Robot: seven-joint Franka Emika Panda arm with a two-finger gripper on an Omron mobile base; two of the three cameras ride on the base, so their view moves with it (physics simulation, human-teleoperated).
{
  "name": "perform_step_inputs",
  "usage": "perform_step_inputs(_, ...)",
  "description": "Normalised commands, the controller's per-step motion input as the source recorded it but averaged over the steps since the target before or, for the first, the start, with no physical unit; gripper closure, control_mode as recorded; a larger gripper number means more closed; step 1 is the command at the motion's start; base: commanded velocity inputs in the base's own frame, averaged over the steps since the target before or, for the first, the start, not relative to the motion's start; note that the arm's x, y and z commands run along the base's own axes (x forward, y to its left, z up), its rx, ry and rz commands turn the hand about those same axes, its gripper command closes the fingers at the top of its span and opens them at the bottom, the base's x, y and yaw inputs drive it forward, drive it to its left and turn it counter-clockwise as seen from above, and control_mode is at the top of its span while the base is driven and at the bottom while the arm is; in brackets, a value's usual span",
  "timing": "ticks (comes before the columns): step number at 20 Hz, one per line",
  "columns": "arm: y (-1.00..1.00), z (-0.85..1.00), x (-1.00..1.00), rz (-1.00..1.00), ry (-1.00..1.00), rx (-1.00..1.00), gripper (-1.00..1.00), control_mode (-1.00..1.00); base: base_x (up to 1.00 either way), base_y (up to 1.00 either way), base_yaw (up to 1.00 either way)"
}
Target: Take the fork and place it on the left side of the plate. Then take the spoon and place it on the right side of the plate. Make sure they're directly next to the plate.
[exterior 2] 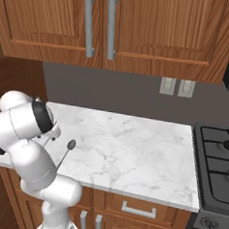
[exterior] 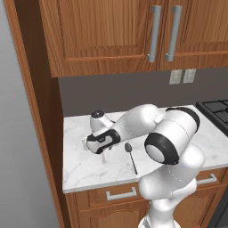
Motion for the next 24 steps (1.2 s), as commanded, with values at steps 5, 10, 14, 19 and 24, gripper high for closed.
perform_step_inputs(5, 0.00, -0.30, 0.21, -0.02, 0.00, 0.00, -1.00, -1.00, 0.00, 0.00, 0.00)
perform_step_inputs(10, 0.00, -0.36, 0.19, -0.03, 0.00, 0.00, -1.00, -1.00, 0.00, 0.00, 0.00)
perform_step_inputs(14, 0.00, -0.47, 0.10, -0.03, 0.00, 0.00, -1.00, -1.00, 0.00, 0.00, 0.00)
perform_step_inputs(19, 0.00, -0.53, 0.00, -0.04, 0.00, -0.01, 1.00, -1.00, 0.00, 0.00, 0.00)
perform_step_inputs(24, -0.20, -0.69, 0.00, -0.05, -0.07, 0.00, 1.00, -1.00, 0.00, 0.00, 0.00)
